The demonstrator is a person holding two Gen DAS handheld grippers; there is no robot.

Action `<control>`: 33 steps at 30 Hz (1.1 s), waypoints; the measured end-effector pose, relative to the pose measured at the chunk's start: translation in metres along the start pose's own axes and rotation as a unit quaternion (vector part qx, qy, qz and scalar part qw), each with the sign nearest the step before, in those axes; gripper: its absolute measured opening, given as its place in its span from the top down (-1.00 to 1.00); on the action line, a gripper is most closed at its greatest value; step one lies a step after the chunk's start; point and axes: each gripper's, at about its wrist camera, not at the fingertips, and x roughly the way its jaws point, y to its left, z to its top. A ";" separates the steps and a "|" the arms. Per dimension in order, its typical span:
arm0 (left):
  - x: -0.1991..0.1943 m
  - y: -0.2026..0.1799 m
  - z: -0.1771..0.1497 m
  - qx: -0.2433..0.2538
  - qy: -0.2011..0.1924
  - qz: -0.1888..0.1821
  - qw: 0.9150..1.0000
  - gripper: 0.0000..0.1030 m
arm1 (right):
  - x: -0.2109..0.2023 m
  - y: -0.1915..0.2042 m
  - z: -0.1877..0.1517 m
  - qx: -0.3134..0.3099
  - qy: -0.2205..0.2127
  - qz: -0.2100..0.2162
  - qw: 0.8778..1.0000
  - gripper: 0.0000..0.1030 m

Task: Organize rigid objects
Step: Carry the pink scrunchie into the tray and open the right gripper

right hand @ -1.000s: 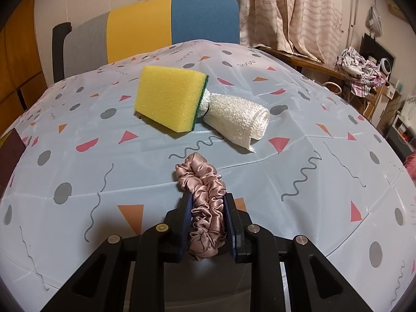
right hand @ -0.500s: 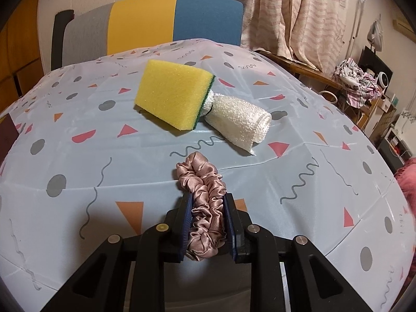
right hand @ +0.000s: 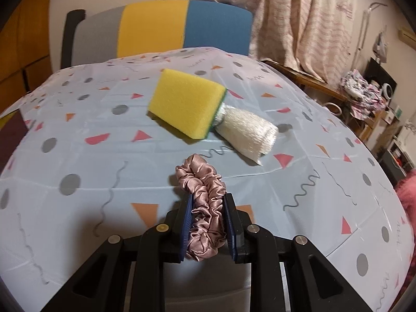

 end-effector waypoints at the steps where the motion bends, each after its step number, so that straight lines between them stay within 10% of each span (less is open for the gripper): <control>1: -0.002 -0.002 -0.004 0.008 0.004 -0.007 1.000 -0.27 | -0.003 0.002 0.000 -0.002 -0.001 0.007 1.000 0.54; 15: -0.025 -0.050 -0.056 0.129 0.022 -0.090 0.987 -0.27 | -0.084 0.090 0.000 -0.005 -0.019 0.193 0.981 0.54; 33: -0.070 0.025 -0.040 0.049 -0.062 -0.004 0.997 -0.27 | -0.146 0.326 0.012 -0.142 0.014 0.394 0.908 0.54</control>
